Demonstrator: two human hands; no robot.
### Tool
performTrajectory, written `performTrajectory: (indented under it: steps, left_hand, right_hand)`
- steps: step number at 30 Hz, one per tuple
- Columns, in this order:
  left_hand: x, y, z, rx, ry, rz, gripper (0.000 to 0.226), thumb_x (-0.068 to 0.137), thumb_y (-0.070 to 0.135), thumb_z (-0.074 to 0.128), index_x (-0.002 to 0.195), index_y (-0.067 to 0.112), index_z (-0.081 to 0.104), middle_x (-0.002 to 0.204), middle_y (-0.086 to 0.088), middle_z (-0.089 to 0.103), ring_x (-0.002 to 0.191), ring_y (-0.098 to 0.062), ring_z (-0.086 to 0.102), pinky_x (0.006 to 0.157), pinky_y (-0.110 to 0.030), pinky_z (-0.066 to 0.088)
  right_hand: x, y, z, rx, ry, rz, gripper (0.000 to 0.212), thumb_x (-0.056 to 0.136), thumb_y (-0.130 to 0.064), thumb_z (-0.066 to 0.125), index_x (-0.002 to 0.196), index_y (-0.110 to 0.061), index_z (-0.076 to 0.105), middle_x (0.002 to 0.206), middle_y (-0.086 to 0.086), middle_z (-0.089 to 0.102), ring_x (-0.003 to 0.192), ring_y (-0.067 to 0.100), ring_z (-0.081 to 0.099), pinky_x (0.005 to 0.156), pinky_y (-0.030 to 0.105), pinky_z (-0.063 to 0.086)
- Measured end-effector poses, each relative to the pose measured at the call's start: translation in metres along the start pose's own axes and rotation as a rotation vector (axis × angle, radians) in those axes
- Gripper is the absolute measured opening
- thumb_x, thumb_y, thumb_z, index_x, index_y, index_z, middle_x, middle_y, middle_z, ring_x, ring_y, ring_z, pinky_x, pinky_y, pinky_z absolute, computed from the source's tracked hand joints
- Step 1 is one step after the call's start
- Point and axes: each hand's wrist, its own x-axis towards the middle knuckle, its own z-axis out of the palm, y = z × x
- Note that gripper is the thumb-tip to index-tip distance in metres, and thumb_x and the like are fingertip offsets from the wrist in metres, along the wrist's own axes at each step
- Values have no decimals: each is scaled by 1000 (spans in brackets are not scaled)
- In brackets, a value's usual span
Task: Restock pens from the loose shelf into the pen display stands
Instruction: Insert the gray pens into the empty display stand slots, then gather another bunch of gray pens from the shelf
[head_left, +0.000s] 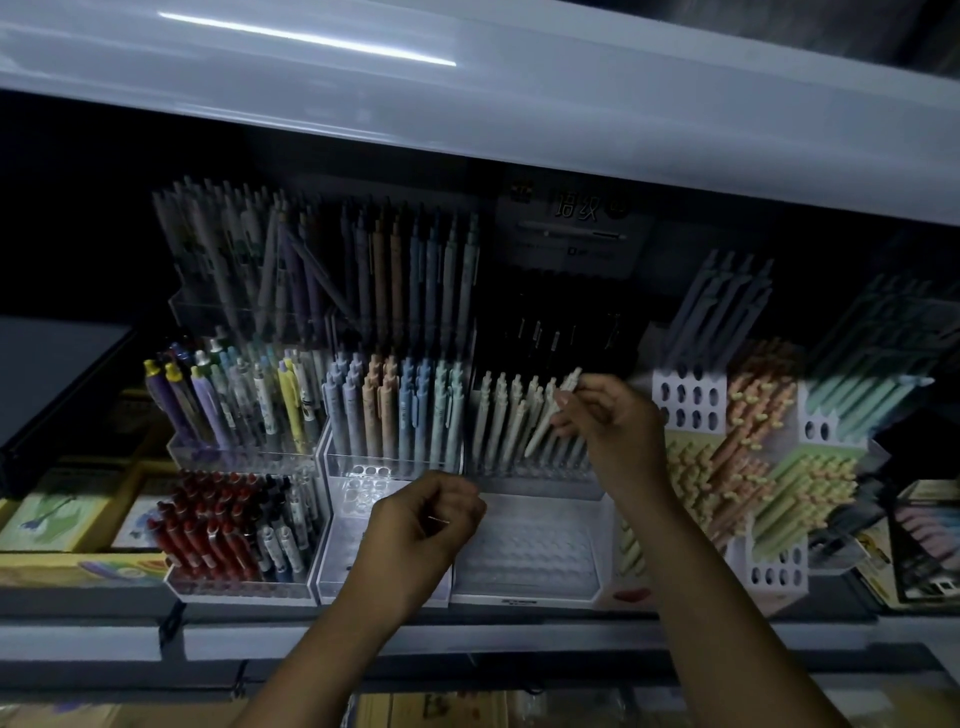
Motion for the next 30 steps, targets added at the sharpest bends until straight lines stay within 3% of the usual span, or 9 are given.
performTrajectory:
  steps: [2,6,10,15,21,24,26,30]
  left_hand:
    - [0,1,-2,169,3,75,17,94,-2,65,98,13,72,90,5,75,80,-6,69,74,-21,55]
    - [0,0,-7,364,-11,171,7,94,16,70,96,22,69,89,10,71,85,-13,68,73,-32,56]
    - [3,0,-14,521,-2,224,8,94,28,69,100,32,65,97,18,66,90,-6,64,73,-30,55]
    - [6,2,-20,757,43,254,19,94,39,66,113,35,65,105,24,64,89,2,59,74,-23,51]
    - [7,18,-26,748,35,216,20,96,40,64,116,37,63,108,24,63,91,0,61,75,-29,55]
    - [4,26,-28,772,47,204,18,97,40,63,115,35,63,108,22,63,91,0,60,77,-30,55]
    - [0,33,-29,789,58,205,20,98,42,62,116,34,62,110,21,62,92,0,59,77,-26,53]
    - [-18,50,-36,808,114,180,30,97,49,60,123,35,59,115,22,60,95,1,59,78,-26,54]
  right_hand:
    - [-1,7,3,-35,-25,6,18,95,-1,66,94,-20,67,79,12,72,68,20,71,68,36,60]
    - [-4,26,9,-201,-104,7,25,93,-9,70,87,-32,64,78,2,73,71,15,72,73,48,60]
    - [-7,34,15,-268,-136,-19,11,92,-14,71,82,-13,65,73,5,70,71,18,71,70,54,57]
    - [-1,36,13,-372,-175,-94,35,90,-36,63,75,-6,55,65,18,59,65,33,65,63,56,54]
    - [-1,29,15,-539,-216,-68,32,90,-16,75,69,-1,55,61,15,58,63,25,63,63,44,53]
    - [-17,14,10,-539,-168,-51,13,88,-13,77,84,-4,68,78,7,70,75,17,67,68,29,53]
    - [-29,1,6,-571,-138,-74,11,90,-16,74,99,-9,72,89,1,72,82,13,68,70,23,51]
    - [-48,-27,14,-592,-247,-159,20,93,-25,70,112,-18,70,107,-4,70,92,12,65,78,29,55]
